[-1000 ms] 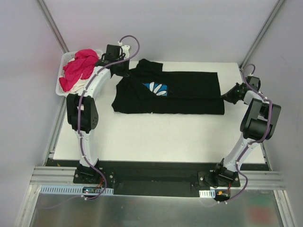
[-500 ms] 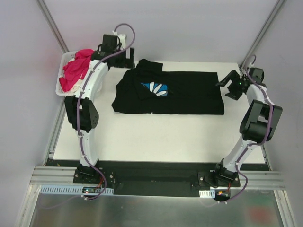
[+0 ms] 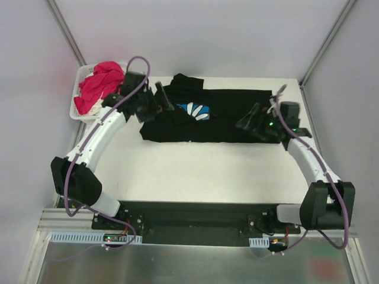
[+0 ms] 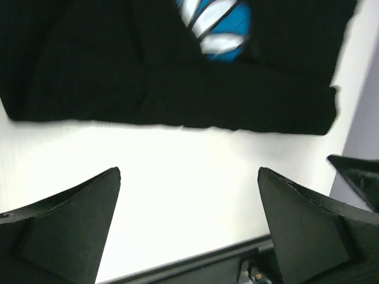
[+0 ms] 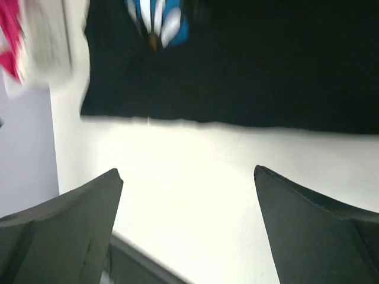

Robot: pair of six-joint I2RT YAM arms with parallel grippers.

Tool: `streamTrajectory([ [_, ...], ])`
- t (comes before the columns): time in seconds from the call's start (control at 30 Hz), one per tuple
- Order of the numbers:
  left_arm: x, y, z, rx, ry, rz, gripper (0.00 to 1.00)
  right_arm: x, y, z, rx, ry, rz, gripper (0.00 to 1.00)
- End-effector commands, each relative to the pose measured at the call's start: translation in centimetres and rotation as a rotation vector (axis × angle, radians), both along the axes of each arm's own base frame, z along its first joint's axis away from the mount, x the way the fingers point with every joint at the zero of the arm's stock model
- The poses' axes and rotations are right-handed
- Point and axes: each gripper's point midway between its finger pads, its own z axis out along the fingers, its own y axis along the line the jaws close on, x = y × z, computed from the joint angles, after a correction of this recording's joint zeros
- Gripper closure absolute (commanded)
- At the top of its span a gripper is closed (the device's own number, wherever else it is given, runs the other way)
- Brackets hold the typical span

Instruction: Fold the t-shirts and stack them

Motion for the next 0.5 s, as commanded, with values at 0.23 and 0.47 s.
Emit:
streamTrajectory([
  [0.23,-2.4,0.7,-10.4,-0.209,0.184,0.206,0.01,-3.4,18.6,-3.2,0.135,0.058,0.213,0.04],
  [0.47,-1.9,1.1,-11.6,-0.201,0.111,0.185,0.01,-1.6,26.0,-5.7,0.206,0.096,0.205,0.04],
])
